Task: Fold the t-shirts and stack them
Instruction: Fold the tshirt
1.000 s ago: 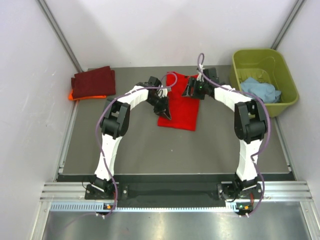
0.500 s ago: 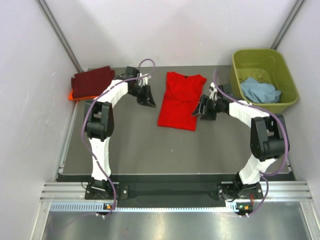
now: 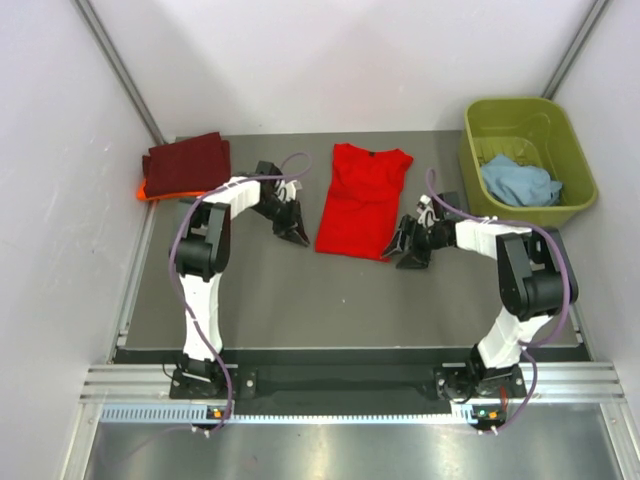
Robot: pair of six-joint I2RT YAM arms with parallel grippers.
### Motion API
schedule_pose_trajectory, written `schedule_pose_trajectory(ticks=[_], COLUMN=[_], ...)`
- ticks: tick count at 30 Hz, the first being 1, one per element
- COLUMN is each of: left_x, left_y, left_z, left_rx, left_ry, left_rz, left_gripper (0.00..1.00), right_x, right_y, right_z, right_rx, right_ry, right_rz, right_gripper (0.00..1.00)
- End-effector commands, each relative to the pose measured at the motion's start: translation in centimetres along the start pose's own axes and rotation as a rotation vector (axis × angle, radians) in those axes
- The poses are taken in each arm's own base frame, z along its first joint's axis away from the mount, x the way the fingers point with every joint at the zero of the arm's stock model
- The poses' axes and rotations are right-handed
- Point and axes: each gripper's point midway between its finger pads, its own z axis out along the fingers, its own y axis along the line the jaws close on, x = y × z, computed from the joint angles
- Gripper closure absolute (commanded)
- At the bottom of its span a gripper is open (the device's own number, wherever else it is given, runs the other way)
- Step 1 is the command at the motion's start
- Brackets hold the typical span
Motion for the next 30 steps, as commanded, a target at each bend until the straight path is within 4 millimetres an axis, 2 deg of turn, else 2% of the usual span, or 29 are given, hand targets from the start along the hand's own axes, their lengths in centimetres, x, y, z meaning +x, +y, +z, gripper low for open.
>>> schedule_pose_trajectory(ticks=[1, 6, 11, 12, 13, 14, 15, 25, 29, 30], left_x=[0.5, 1.3, 1.7, -12.4, 0.4, 0.6, 1.5, 2.4, 2.8, 2.7], left_y=[0.4, 0.4, 0.3, -5.0, 0.0, -0.5, -3.1, -2.8, -2.0, -2.0], left_z=[1.1, 2.4, 2.3, 1.1, 2.2, 1.9, 1.2, 0.4, -0.8, -1.0], left_rx=[0.006, 0.002, 0.001, 0.162, 0.017, 0.013, 0.162, 0.180, 0.181, 0.185], left_ry=[0.030, 0.065, 0.070, -0.494, 0.012, 0.017, 0.068, 0.071, 0.062, 0.055], left_rz=[-0.008, -0.006, -0.006, 0.470, 0.039, -0.134, -0.147, -0.187, -0.226, -0.229], left_gripper=[0.88, 0.88, 0.88, 0.88, 0.88, 0.88, 0.02, 0.01, 0.06, 0.11], right_x=[-2.1, -2.8, -2.8, -2.7, -2.7, -2.5, -2.5, -2.3, -2.2, -2.2], right_y=[1.3, 1.3, 1.3, 1.3, 1.3, 1.3, 1.3, 1.7, 1.8, 1.7], right_z=[0.7, 1.3, 1.5, 1.5, 1.5, 1.6, 1.5, 1.4, 1.2, 1.2], right_rx=[-0.041, -0.039, -0.034, -0.035, -0.034, -0.030, -0.031, -0.026, -0.023, -0.022], right_ry=[-0.044, -0.049, -0.051, -0.050, -0.048, -0.045, -0.044, -0.048, -0.052, -0.055], right_rz=[-0.026, -0.028, -0.027, -0.030, -0.030, -0.029, -0.031, -0.057, -0.061, -0.061], right_gripper=[0.38, 0.38, 0.38, 0.38, 0.38, 0.38, 0.38, 0.38, 0.38, 0.38])
